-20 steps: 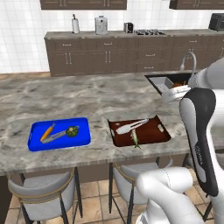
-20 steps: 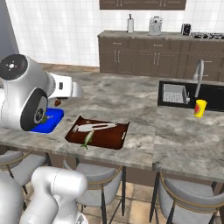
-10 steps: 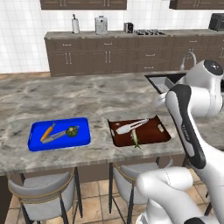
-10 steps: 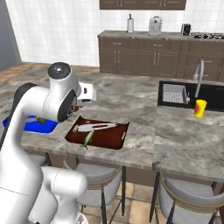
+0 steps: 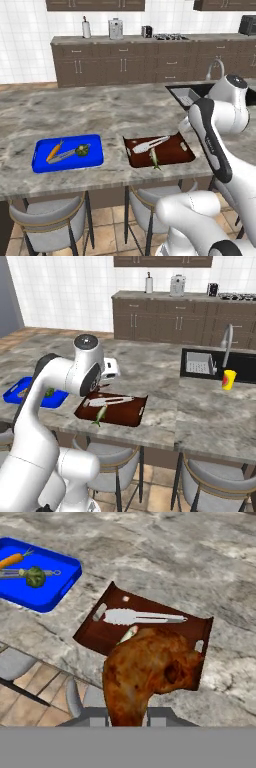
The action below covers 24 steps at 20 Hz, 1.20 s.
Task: Gather the broccoli and carrot from the fridge and place them on a tray on the dining counter. Then gather the fish and chicken drumstick from the fridge and place them on the other tray.
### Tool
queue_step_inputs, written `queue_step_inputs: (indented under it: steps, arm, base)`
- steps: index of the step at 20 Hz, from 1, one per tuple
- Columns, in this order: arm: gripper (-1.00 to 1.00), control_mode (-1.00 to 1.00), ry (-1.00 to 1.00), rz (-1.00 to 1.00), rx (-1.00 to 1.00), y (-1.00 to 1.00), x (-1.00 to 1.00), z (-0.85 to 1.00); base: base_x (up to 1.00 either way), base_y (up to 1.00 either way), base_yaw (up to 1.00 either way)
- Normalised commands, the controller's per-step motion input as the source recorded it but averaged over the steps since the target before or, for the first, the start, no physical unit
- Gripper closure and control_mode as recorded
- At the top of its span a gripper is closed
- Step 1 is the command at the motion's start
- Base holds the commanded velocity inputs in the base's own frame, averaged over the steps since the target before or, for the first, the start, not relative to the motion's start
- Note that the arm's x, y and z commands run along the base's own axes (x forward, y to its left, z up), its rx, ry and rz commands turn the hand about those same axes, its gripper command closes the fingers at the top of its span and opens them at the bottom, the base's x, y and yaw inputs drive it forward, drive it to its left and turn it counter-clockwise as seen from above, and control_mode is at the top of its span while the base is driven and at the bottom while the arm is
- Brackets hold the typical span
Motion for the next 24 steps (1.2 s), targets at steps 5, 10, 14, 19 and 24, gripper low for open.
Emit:
queue_step_inputs:
  steps: [5,10,14,19,24]
  arm:
    - [1.00,-1.00,0.06,0.11,-0.01,-0.36,0.36,-0.40]
    - [1.00,-1.00,0.00,0.10,-0.01,-0.32,0.39,-0.35]
    - [1.00,-1.00,0.02,0.06,-0.05,-0.13,0.41,-0.43]
    - [1.00,-1.00,0.08,0.02,-0.08,0.00,0.44,-0.47]
    - [1.00,-1.00,0.11,0.00,-0.02,0.00,0.40,-0.35]
  base:
    - [0.00,0.00,0.00]
    - [0.00,0.00,0.00]
    - [0.00,0.00,0.00]
    - [0.00,0.00,0.00]
    - [0.00,0.00,0.00]
